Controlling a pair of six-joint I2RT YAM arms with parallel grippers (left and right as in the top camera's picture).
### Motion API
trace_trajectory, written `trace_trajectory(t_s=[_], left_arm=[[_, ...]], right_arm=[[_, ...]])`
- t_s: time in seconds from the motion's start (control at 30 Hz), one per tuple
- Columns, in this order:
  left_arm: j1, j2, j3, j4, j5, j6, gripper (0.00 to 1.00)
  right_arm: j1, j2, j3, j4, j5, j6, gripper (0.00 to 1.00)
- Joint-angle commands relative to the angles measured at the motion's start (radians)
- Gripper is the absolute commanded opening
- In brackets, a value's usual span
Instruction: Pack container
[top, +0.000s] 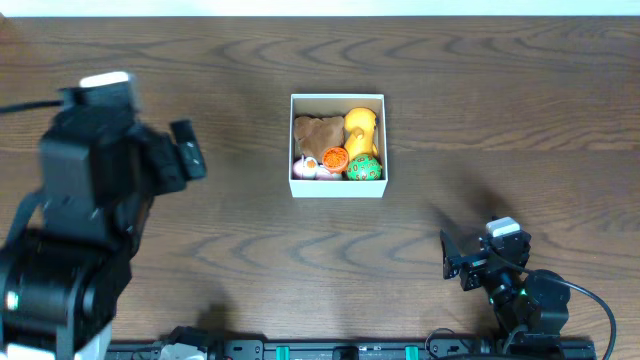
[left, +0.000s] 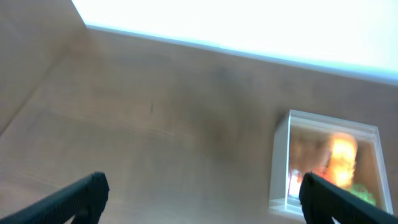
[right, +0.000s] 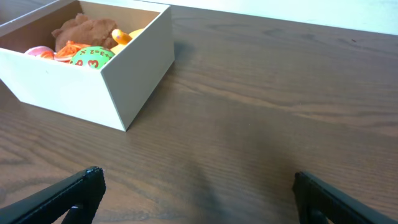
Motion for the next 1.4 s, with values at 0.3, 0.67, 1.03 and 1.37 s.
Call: trace_trajectory(t_s=[0.3, 0.67, 1.03, 1.37], left_arm=[[0.153, -0.470, -0.734, 0.528, 0.066, 0.010, 0.98], [0.161, -0.805, -1.278, 0.849, 0.100, 0.079, 0.98], [0.161, -0.978, -1.465, 0.883, 0.108, 0.117, 0.98], [0.161, -1.078, -1.572, 0.904, 0.108, 0.117, 0.98]], right_arm=[[0.009, -0.009, -0.006, 0.000, 0.003, 0.001, 0.99], [0.009, -0.009, -0.006, 0.000, 0.003, 0.001, 0.99], [0.009, -0.009, -0.006, 0.000, 0.003, 0.001, 0.99], [0.009, -0.009, -0.006, 0.000, 0.003, 0.001, 0.99]])
